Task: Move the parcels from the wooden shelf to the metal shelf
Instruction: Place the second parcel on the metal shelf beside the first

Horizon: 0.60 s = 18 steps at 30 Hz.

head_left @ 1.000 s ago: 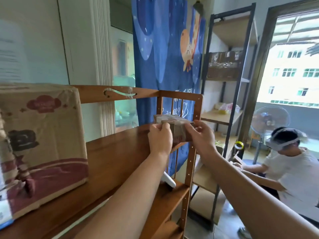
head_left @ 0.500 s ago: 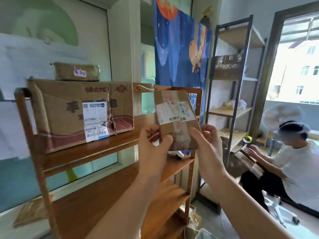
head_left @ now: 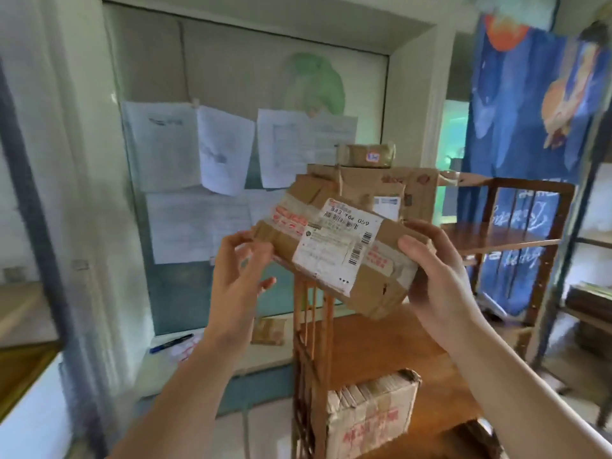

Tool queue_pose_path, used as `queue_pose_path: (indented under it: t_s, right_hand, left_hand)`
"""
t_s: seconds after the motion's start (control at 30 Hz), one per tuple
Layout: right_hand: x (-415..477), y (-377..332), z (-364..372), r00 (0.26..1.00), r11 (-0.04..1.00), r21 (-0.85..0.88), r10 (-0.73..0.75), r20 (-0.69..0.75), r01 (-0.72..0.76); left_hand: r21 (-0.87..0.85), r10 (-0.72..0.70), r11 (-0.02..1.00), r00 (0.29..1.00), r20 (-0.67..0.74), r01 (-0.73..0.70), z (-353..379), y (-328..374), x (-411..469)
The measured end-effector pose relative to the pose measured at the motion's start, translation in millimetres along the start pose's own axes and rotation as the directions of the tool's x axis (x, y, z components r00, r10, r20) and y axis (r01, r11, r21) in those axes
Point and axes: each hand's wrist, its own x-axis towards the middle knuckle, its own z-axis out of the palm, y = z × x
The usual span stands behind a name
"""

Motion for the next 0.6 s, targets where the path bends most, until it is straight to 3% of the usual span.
queue_pose_path:
  t_s: [0.13, 0.27, 0.37, 0.43, 0.5, 0.6]
  right_hand:
    - [-17.3, 20.5, 82.7, 0.998, 0.999, 0.021, 0.027, 0.062, -0.028]
    - [-44.3, 52.8, 160.6, 0.981, 0.996, -0.076, -0.030, 0.193, 0.046]
    - [-65.3, 76.5, 199.4, 0.879, 0.986, -0.078, -0.095, 0.468, 0.148]
    - [-78.0, 86.5, 220.6, 0.817, 0.978, -0.098, -0.097, 0.568, 0.184]
    - [-89.0, 94.2, 243.4, 0.824, 0.976, -0.125, -0.078, 0.561, 0.177]
    - [-107.1, 101.8, 283.2, 0.903, 0.966, -0.222, -0.024, 0.430, 0.132]
  left_hand:
    - [-0.015, -0.041, 0.999, 0.999, 0.030, 0.042, -91.0, 34.8, -14.6]
    - [0.026, 0.024, 0.999, 0.995, -0.099, -0.022, -176.6, 70.9, -22.2]
    - [0.033, 0.071, 0.997, 0.984, -0.162, -0.066, -228.2, 93.2, -25.7]
    - [0.011, 0.077, 0.997, 0.988, -0.136, -0.077, -255.8, 108.2, -32.6]
    - [-0.004, 0.103, 0.995, 0.988, -0.114, -0.104, -281.5, 124.3, -40.4]
    - [0.118, 0.227, 0.968, 0.973, -0.050, -0.220, -313.7, 149.6, -53.7]
